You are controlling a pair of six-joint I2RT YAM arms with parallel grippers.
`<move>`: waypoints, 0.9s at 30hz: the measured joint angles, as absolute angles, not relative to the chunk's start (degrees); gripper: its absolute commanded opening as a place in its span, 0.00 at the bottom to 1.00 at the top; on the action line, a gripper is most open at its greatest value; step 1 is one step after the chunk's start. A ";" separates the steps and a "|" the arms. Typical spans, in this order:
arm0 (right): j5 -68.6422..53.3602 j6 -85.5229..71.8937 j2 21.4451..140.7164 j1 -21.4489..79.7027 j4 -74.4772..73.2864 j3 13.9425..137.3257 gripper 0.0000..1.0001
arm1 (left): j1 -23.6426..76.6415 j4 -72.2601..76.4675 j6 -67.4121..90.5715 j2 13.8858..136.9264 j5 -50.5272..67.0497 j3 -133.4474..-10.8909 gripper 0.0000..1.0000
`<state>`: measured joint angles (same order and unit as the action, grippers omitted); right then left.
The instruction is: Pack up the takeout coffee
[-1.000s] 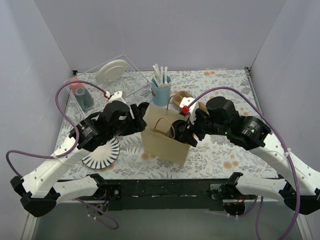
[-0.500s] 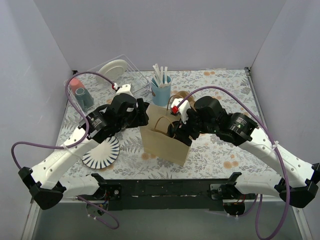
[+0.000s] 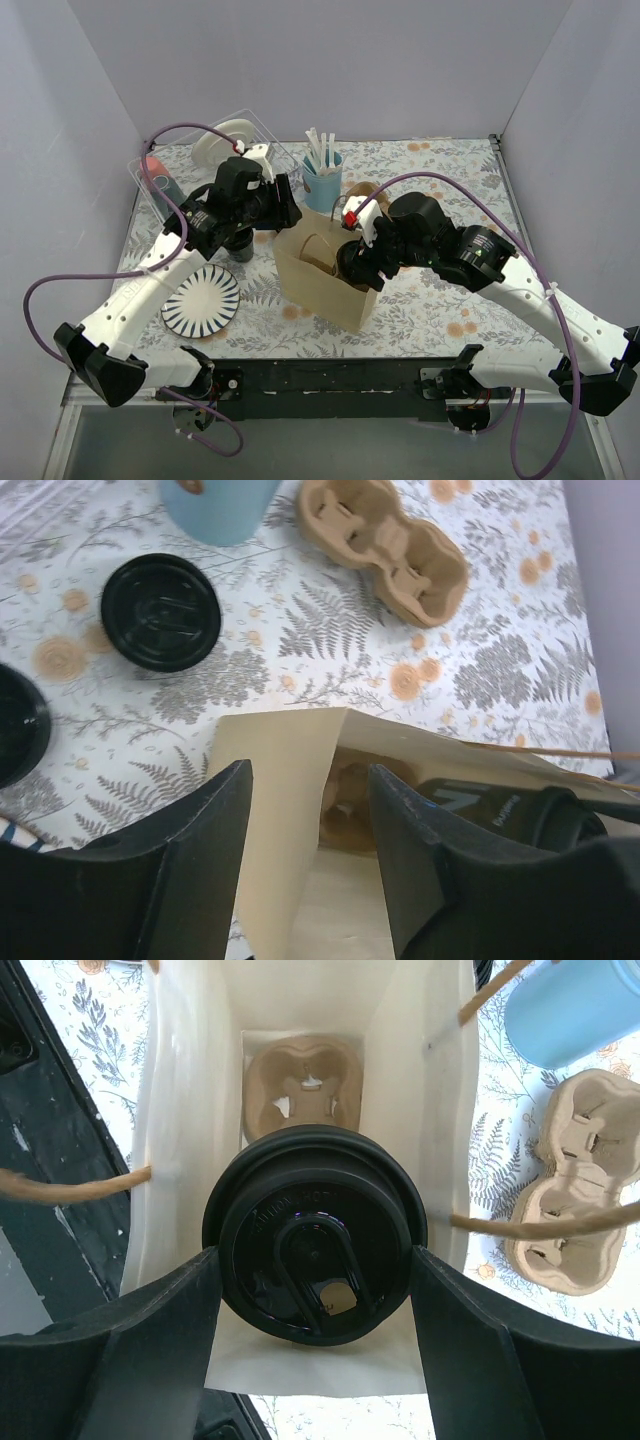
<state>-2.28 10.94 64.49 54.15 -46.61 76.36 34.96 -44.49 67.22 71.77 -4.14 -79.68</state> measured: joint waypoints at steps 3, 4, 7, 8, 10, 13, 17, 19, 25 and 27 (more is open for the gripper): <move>-2.15 11.00 64.49 54.15 -46.61 76.36 0.48 | 35.05 -42.96 65.69 72.53 0.16 -79.68 0.41; -2.09 11.07 64.49 54.15 -46.61 76.34 0.47 | 35.05 -42.65 65.34 72.79 1.13 -79.68 0.37; -2.04 11.35 64.49 54.15 -46.59 76.31 0.47 | 35.05 -42.04 64.45 73.47 2.92 -79.68 0.30; -2.04 11.40 64.49 54.15 -46.59 76.29 0.48 | 35.05 -41.95 64.29 73.65 3.05 -79.68 0.29; -2.04 11.60 64.49 54.15 -46.59 76.25 0.48 | 35.03 -42.00 63.79 73.93 3.22 -79.68 0.27; -2.02 11.88 64.49 54.15 -46.59 76.16 0.48 | 35.03 -42.09 62.94 74.37 3.18 -79.88 0.20; -1.83 12.01 64.45 54.15 -46.61 76.01 0.48 | 35.03 -42.41 61.69 75.24 2.74 -80.58 0.00; -1.63 12.03 64.40 54.15 -46.61 76.01 0.48 | 35.03 -42.46 60.77 75.33 2.57 -80.58 0.00; 0.16 13.28 64.69 54.15 -46.98 77.01 0.48 | 35.03 -40.36 57.95 75.11 4.91 -80.53 0.00; 0.73 13.96 65.71 54.15 -47.05 78.98 0.48 | 35.00 -37.04 56.84 73.95 7.42 -79.40 0.00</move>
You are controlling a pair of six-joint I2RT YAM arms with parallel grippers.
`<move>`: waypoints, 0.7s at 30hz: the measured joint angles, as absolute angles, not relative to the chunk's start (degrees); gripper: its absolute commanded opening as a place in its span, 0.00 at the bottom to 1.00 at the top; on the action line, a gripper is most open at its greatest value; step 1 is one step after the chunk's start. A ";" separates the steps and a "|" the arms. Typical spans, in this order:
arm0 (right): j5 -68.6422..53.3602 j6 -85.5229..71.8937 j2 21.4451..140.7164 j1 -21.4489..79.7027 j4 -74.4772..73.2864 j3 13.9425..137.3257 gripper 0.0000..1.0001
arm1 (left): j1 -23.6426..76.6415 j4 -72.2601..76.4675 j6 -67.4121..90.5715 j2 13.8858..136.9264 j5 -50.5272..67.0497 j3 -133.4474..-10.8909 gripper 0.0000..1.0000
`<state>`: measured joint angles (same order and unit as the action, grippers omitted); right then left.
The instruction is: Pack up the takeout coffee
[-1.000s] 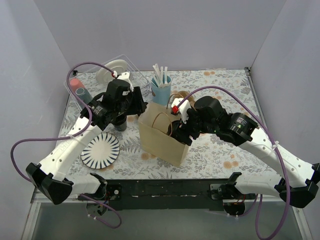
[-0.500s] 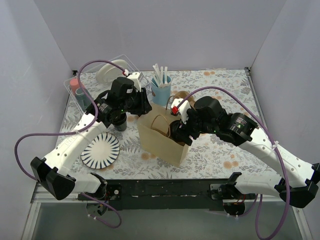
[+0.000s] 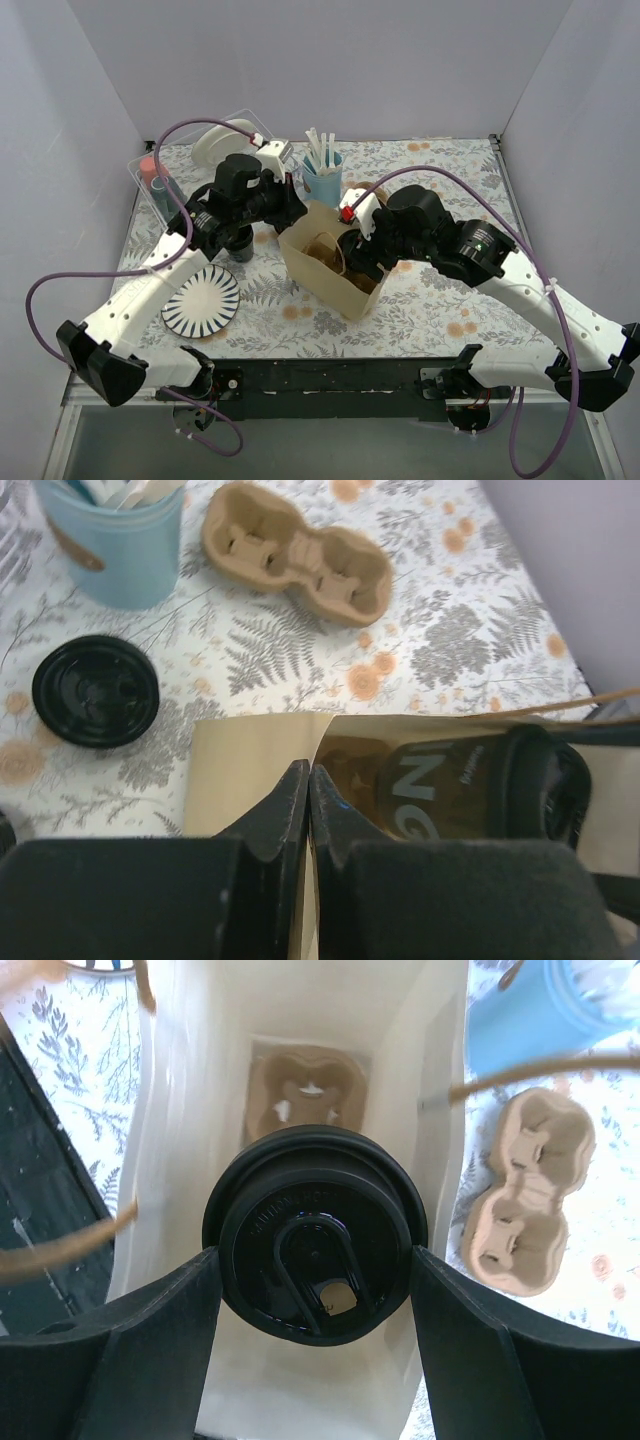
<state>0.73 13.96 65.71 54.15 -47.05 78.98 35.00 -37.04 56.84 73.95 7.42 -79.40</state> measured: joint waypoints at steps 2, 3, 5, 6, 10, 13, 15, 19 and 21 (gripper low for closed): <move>0.78 14.31 66.54 54.15 -46.68 80.23 0.47 | 35.00 -32.77 55.61 70.91 10.39 -76.55 0.00; 0.71 14.48 66.89 54.15 -46.46 80.49 0.47 | 35.00 -30.87 55.11 68.84 11.70 -74.65 0.00; 0.69 14.68 67.02 54.22 -46.48 80.40 0.47 | 35.00 -28.58 54.35 64.97 13.89 -71.66 0.00; 0.71 14.76 67.02 54.30 -46.39 80.18 0.47 | 35.00 -26.81 54.02 62.96 15.07 -69.95 0.00; 1.32 14.81 66.22 55.20 -44.91 77.12 0.46 | 35.03 -20.97 53.34 56.34 18.57 -63.72 0.00; 2.52 15.25 65.34 56.34 -43.29 73.01 0.46 | 35.03 -17.19 53.04 52.82 20.84 -58.35 0.00; 3.88 15.81 64.95 57.17 -42.33 70.17 0.45 | 35.00 -15.90 52.66 51.62 22.37 -55.88 0.00; 7.33 16.78 64.86 59.18 -41.25 66.08 0.45 | 35.00 -15.07 52.21 51.31 23.14 -53.78 0.30; 8.95 16.71 64.66 60.58 -40.40 64.69 0.45 | 35.00 -16.14 52.42 51.20 21.76 -53.71 0.60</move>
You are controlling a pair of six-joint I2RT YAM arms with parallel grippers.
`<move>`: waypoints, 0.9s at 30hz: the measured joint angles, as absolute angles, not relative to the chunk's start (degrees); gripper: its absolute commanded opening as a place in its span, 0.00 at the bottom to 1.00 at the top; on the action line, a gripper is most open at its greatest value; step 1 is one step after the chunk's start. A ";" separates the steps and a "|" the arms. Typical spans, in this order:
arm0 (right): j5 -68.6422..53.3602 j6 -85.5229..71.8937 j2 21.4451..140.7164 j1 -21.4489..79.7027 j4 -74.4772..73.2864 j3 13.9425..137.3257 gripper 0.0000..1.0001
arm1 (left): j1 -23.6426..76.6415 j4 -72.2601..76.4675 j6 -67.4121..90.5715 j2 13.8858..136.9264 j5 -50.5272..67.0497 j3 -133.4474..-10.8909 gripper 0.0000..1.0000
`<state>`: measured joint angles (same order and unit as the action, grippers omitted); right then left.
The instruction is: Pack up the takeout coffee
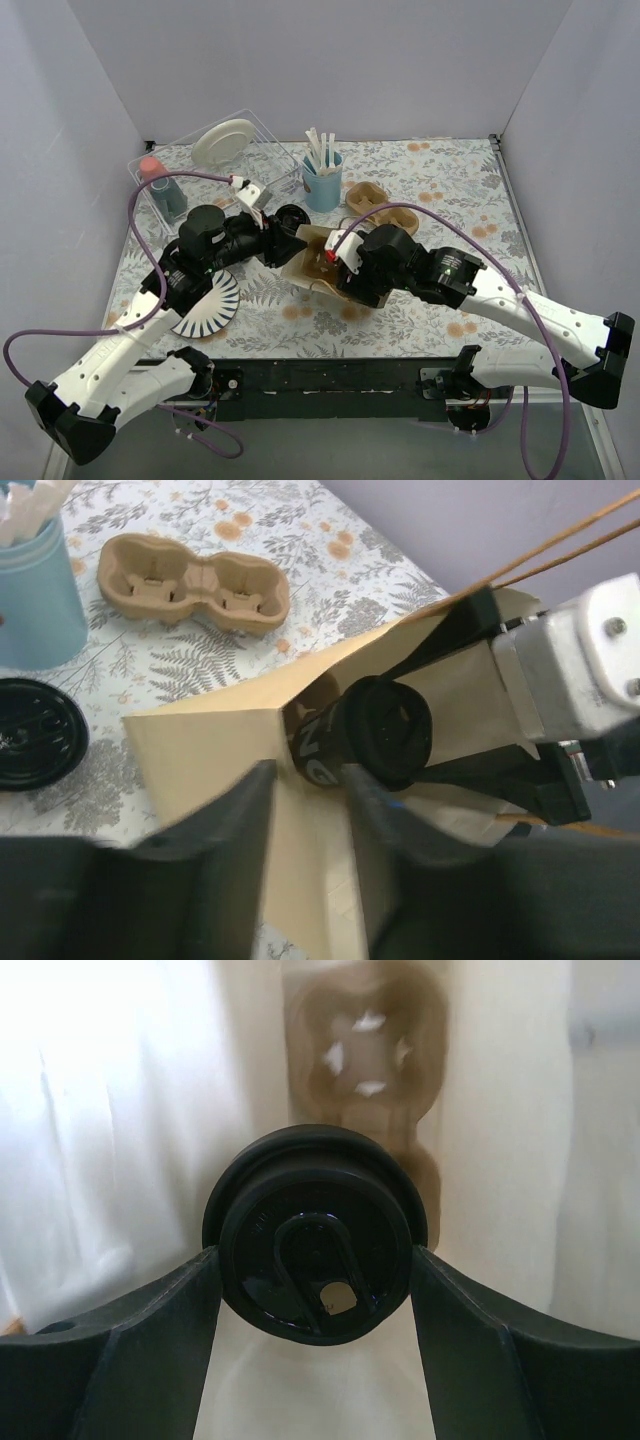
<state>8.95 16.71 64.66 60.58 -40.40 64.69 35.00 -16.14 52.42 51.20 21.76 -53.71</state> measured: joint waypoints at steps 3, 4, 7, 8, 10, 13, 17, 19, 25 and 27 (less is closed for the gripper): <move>10.55 16.14 64.12 62.54 -39.59 63.22 0.45 | 35.00 -19.53 53.15 50.48 18.85 -54.00 0.65; 11.16 15.59 63.92 63.35 -39.29 62.76 0.45 | 35.00 -21.12 53.67 49.98 17.67 -54.17 0.65; 12.62 14.68 63.61 65.14 -38.70 61.91 0.45 | 35.00 -25.54 54.94 47.81 15.55 -54.68 0.66; 13.15 14.44 63.55 65.60 -38.48 61.60 0.45 | 35.00 -26.89 55.40 46.83 15.22 -54.74 0.66; 13.85 14.00 63.35 66.26 -38.11 61.01 0.45 | 35.00 -29.21 56.23 45.06 14.98 -54.74 0.67; 15.00 13.65 63.31 66.92 -37.71 60.58 0.45 | 35.00 -32.25 57.71 42.28 15.18 -54.72 0.67; 16.19 13.65 63.02 67.26 -37.41 59.61 0.45 | 35.00 -33.43 58.96 40.47 16.40 -53.56 0.67; 16.64 13.65 62.89 67.26 -37.47 59.29 0.45 | 35.00 -33.76 59.44 40.38 17.43 -52.60 0.67; 17.32 13.63 62.96 67.29 -37.47 59.27 0.44 | 35.00 -34.39 59.92 41.47 18.68 -51.31 0.62; 17.67 13.43 62.96 67.37 -37.50 59.27 0.45 | 35.00 -34.37 59.88 41.47 18.59 -50.96 0.55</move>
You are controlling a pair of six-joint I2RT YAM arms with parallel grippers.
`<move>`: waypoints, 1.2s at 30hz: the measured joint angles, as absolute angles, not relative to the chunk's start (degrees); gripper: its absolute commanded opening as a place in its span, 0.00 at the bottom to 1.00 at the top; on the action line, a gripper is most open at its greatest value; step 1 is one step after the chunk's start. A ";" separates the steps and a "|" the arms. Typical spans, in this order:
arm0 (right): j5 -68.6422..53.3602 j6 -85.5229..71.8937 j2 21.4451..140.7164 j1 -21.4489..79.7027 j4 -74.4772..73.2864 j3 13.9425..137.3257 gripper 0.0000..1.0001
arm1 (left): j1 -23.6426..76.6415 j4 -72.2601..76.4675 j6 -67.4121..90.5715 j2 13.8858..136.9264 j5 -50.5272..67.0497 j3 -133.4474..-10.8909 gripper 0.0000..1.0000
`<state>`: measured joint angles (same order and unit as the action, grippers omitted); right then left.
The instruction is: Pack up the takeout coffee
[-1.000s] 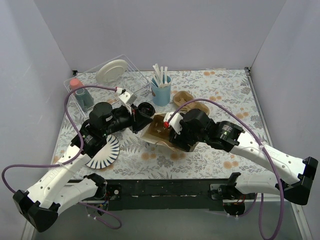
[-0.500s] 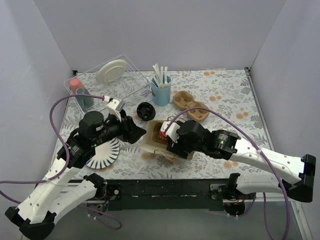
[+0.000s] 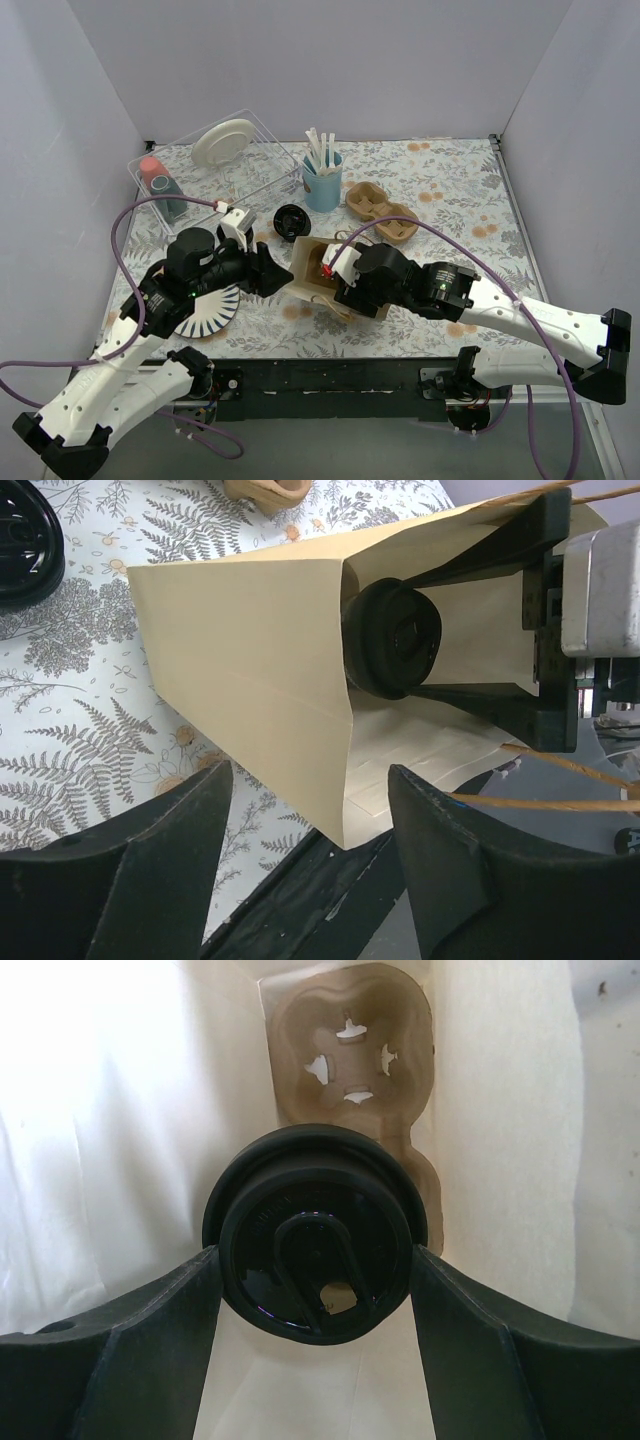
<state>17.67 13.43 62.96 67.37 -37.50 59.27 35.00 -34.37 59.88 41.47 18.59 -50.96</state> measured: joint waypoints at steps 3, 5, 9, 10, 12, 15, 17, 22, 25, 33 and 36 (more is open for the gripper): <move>17.89 13.19 62.96 67.64 -37.50 59.27 0.45 | 35.00 -34.02 59.55 41.52 18.31 -50.11 0.36; 17.98 13.21 62.89 67.72 -37.50 59.22 0.44 | 35.00 -33.63 59.42 41.65 18.00 -49.23 0.29; 18.70 13.65 62.50 68.20 -37.47 59.11 0.44 | 35.00 -31.51 58.96 41.80 17.63 -47.55 0.08; 19.03 13.76 62.52 68.36 -37.50 59.13 0.44 | 35.00 -30.87 58.87 41.80 17.63 -47.31 0.02; 19.79 14.22 63.07 68.75 -37.63 59.55 0.44 | 35.00 -29.52 58.76 41.76 17.80 -46.83 0.00; 21.28 15.49 64.84 69.87 -37.78 60.95 0.44 | 35.00 -27.77 58.76 41.10 18.13 -45.50 0.00; 22.41 16.25 66.22 70.85 -38.06 62.08 0.44 | 35.00 -27.38 58.87 39.94 18.28 -44.42 0.00; 24.93 17.67 69.34 72.38 -39.31 64.25 0.44 | 35.00 -26.24 60.69 34.70 19.40 -41.17 0.06; 26.30 17.98 70.00 72.51 -39.94 64.38 0.44 | 35.03 -25.54 62.39 32.64 20.34 -40.12 0.37; 27.57 17.08 68.99 73.89 -40.82 62.22 0.43 | 35.05 -26.37 65.41 32.97 19.77 -40.51 0.61; 27.97 16.64 68.45 74.61 -41.39 61.84 0.43 | 35.05 -27.24 65.30 34.17 18.76 -41.74 0.61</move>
